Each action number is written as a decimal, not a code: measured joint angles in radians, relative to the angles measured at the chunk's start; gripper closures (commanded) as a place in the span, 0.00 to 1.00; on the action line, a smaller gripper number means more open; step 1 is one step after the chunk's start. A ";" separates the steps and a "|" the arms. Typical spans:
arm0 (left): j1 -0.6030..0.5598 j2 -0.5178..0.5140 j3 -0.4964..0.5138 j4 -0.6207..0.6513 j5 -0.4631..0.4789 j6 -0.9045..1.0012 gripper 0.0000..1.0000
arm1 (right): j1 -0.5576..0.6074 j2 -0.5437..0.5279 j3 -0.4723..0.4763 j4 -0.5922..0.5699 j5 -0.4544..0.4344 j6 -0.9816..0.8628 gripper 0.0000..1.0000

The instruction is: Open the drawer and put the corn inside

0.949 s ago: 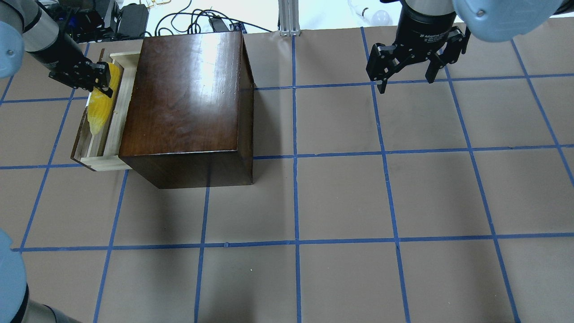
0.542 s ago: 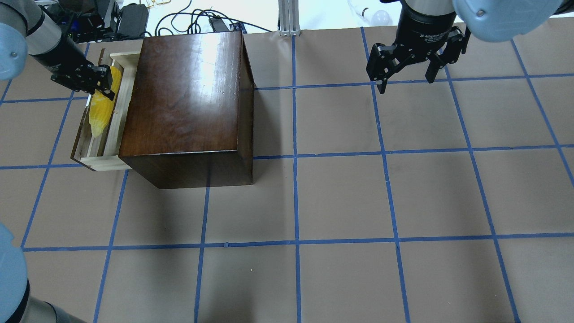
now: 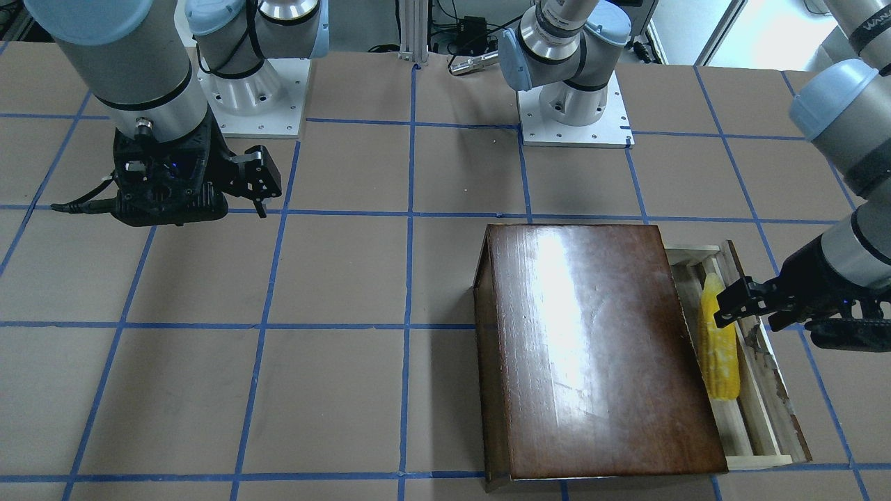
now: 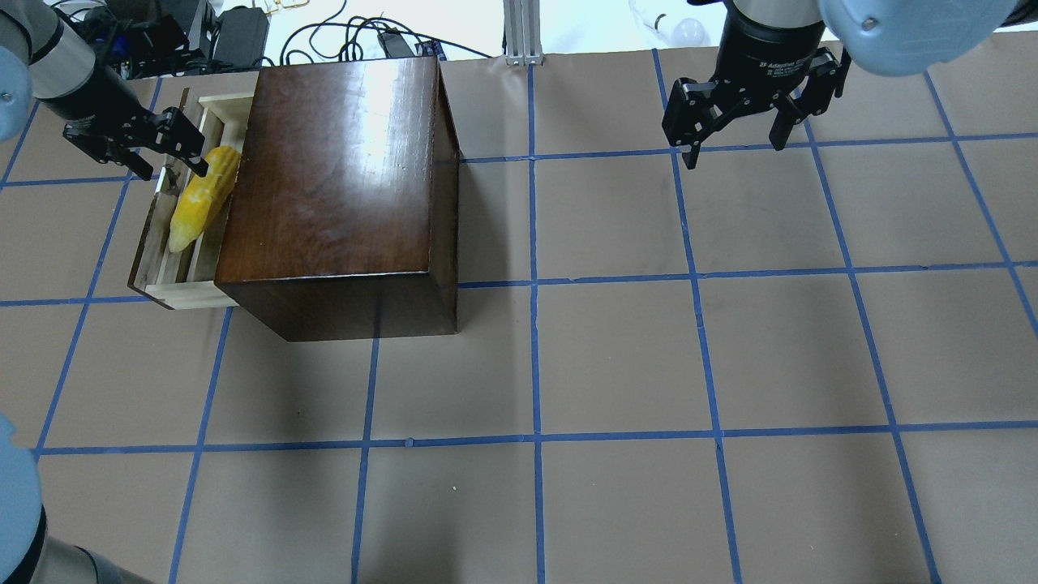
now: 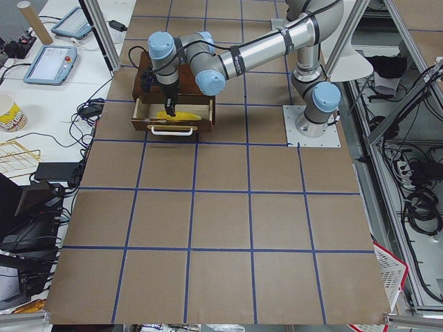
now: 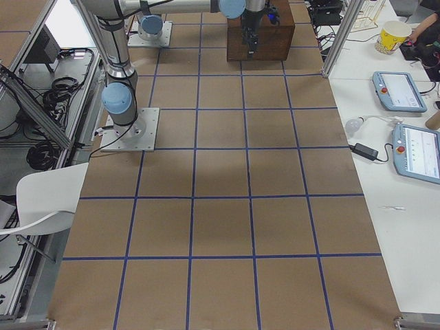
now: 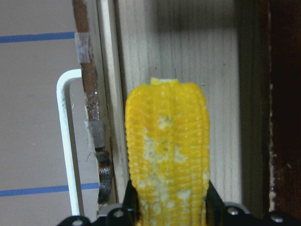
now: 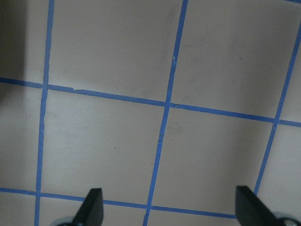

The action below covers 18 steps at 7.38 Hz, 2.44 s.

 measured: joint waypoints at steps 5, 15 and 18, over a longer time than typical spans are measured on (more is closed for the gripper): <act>-0.019 0.071 0.020 -0.066 -0.002 -0.010 0.03 | 0.000 0.000 0.000 0.001 0.000 0.000 0.00; -0.362 0.325 -0.033 -0.213 0.001 -0.262 0.00 | 0.000 0.000 0.000 0.000 0.000 0.000 0.00; -0.353 0.324 -0.027 -0.214 -0.001 -0.258 0.00 | 0.000 0.000 0.000 0.000 0.000 0.000 0.00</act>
